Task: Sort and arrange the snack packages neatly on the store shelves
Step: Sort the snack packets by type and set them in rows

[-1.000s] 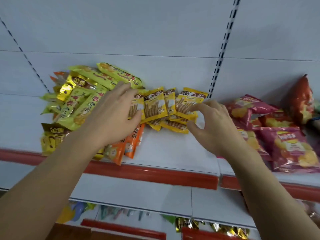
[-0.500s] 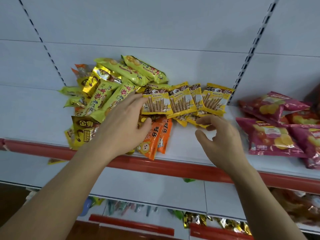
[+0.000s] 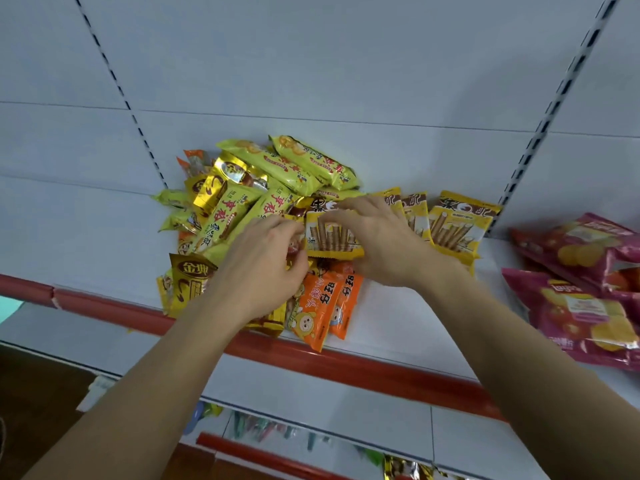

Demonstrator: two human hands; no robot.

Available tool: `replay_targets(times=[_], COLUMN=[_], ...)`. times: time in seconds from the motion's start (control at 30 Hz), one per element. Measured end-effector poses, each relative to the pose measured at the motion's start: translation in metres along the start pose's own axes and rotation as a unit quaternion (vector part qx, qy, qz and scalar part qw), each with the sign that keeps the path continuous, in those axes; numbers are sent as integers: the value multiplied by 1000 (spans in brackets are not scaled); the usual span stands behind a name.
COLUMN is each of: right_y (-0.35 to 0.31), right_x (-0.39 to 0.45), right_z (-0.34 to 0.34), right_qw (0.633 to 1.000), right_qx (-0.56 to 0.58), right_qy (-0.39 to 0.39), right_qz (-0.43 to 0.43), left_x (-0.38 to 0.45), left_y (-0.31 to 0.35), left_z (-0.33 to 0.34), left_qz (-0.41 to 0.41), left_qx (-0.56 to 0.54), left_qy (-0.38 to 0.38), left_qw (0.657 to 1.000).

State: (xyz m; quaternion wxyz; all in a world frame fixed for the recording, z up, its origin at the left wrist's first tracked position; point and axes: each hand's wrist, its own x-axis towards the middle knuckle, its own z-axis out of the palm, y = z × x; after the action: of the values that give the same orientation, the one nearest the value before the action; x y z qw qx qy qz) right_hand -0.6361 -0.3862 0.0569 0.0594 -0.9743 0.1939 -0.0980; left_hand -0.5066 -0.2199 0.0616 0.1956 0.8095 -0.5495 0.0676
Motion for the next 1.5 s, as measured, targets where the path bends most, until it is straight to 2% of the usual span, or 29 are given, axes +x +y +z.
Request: replay_targets(times=[0.07,0.27,0.33,0.47,0.6,0.73,0.83,0.93,1.03,1.23,1.4,1.5], right_y=[5,16,16,12,-11,-50,-76,-100,-123,-147,-159,-164], right_x=[8,5,4,3,13,30,42,52,63,73,70,69], right_z=[7,14,12,1,-8,-2,3,8,15,14,20,19], right_qw=[999,996,997,998,989,985,985,989,992,982,967,942], right_qx=[-13,46,41,47,111,118,119,123,122,107,111,180], right_qy=[-29,57,55,-6,67,87,97,74,35,23,107,166], right_qz=[-8,-43,-45,-42,-69,-95,-83,-35,20,155,203,228], left_x=[0,-1,1,7,10,7,6,7,11,34,43,47], left_y=[-5,-12,-11,-29,-61,-94,-115,-131,-144,-163,-165,-169], left_z=[6,9,5,-7,-25,-33,-35,-33,-26,-24,-27,-32], left_qz=[-6,-26,-33,-61,-125,-180,-182,-149,-126,-64,-10,8], left_qx=[-8,-83,-98,-61,-23,-36,-99,-162,-205,-227,-201,-219], left_qy=[-7,52,79,118,169,81,37,30,-24,-76,-108,-118], left_qw=[1000,995,991,989,977,980,978,975,970,969,974,969])
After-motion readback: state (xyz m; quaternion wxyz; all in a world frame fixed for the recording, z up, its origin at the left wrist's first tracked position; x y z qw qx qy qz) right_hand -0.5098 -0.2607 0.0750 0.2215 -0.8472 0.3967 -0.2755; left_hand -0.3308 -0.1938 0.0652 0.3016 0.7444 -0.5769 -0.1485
